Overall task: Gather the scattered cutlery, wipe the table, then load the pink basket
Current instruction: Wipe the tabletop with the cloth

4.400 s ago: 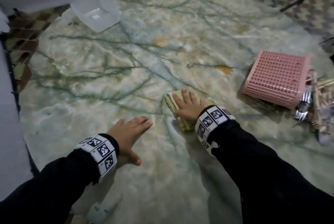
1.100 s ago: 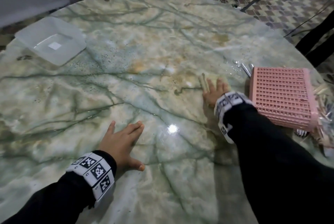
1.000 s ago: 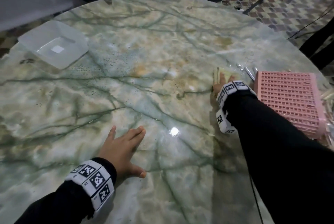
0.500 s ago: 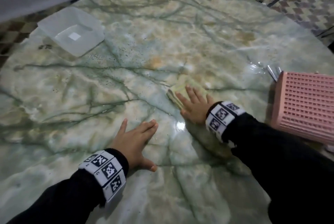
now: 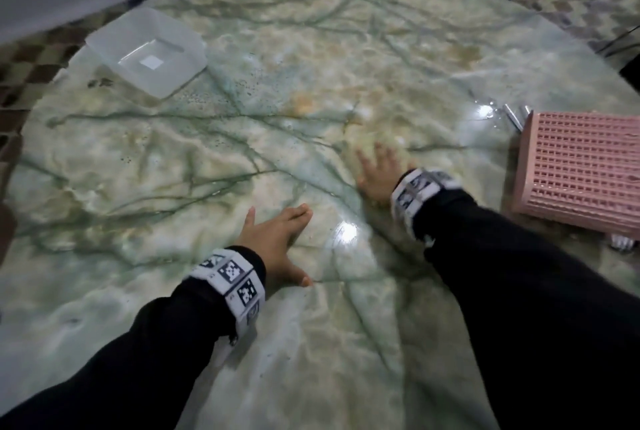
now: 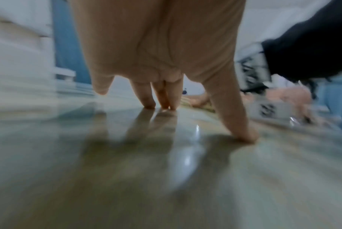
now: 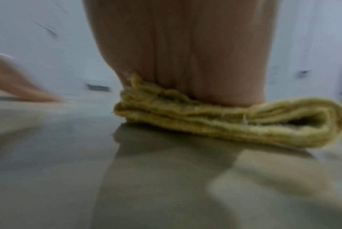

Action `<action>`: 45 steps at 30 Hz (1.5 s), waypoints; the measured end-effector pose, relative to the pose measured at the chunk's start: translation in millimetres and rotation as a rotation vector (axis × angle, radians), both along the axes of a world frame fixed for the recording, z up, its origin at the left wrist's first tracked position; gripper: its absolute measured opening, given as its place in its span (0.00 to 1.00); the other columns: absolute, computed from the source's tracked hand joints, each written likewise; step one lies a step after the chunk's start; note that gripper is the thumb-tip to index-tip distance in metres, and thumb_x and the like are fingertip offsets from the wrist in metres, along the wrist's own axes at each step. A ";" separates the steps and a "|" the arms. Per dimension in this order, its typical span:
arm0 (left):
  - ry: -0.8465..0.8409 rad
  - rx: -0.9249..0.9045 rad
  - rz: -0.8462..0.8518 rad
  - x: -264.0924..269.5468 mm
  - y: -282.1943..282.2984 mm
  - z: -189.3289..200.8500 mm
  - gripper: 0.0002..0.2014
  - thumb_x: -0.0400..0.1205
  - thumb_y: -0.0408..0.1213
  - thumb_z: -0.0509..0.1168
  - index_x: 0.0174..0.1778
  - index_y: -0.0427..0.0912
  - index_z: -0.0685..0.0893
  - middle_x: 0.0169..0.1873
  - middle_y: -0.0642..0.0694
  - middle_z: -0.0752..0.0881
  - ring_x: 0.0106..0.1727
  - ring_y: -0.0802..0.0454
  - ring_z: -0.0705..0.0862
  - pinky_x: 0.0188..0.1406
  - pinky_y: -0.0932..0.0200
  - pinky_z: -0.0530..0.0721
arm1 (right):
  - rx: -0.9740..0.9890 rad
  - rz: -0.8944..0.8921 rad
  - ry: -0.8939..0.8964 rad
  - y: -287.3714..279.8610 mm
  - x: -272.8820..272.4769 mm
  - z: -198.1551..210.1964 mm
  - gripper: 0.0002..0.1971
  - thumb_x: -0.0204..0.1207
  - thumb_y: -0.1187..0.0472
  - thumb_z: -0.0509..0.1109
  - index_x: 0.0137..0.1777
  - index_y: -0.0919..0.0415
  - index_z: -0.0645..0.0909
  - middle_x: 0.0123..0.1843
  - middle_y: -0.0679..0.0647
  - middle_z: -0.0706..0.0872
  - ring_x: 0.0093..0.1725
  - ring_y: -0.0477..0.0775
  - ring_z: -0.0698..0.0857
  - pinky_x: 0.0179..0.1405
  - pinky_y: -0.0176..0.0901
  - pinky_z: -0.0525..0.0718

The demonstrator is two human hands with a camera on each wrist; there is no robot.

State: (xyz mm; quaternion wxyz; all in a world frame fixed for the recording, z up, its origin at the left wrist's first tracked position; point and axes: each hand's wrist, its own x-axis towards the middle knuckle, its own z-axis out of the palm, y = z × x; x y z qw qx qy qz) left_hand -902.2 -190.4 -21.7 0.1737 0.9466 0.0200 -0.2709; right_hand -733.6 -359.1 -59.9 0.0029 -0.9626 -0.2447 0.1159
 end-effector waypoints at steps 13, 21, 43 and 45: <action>-0.023 0.105 0.071 -16.2 43.5 4.6 0.44 0.71 0.51 0.74 0.80 0.52 0.58 0.82 0.55 0.53 0.80 0.56 0.57 0.79 0.37 0.39 | -0.073 -0.201 0.132 -101.1 -38.4 20.7 0.30 0.85 0.46 0.48 0.82 0.44 0.40 0.85 0.56 0.42 0.83 0.62 0.46 0.79 0.66 0.52; 0.049 0.277 0.190 -38.6 100.7 4.1 0.52 0.67 0.56 0.75 0.82 0.51 0.51 0.83 0.51 0.48 0.82 0.50 0.53 0.78 0.38 0.55 | -0.008 0.459 -0.166 32.3 -139.9 -27.4 0.27 0.64 0.46 0.56 0.63 0.44 0.81 0.62 0.56 0.86 0.62 0.59 0.78 0.59 0.53 0.69; 0.034 0.307 0.122 -40.5 104.0 6.2 0.51 0.68 0.61 0.72 0.82 0.53 0.51 0.82 0.50 0.48 0.82 0.48 0.54 0.78 0.35 0.53 | -0.068 0.832 0.161 10.0 -278.7 -8.8 0.31 0.74 0.44 0.52 0.80 0.36 0.53 0.85 0.51 0.49 0.80 0.56 0.61 0.72 0.62 0.54; 0.020 0.308 0.128 -41.2 105.5 3.2 0.51 0.67 0.62 0.72 0.82 0.54 0.51 0.82 0.50 0.47 0.82 0.49 0.54 0.77 0.34 0.53 | 0.008 0.838 0.100 -48.6 -275.5 -9.6 0.39 0.68 0.39 0.50 0.81 0.37 0.44 0.85 0.52 0.44 0.73 0.52 0.67 0.66 0.55 0.58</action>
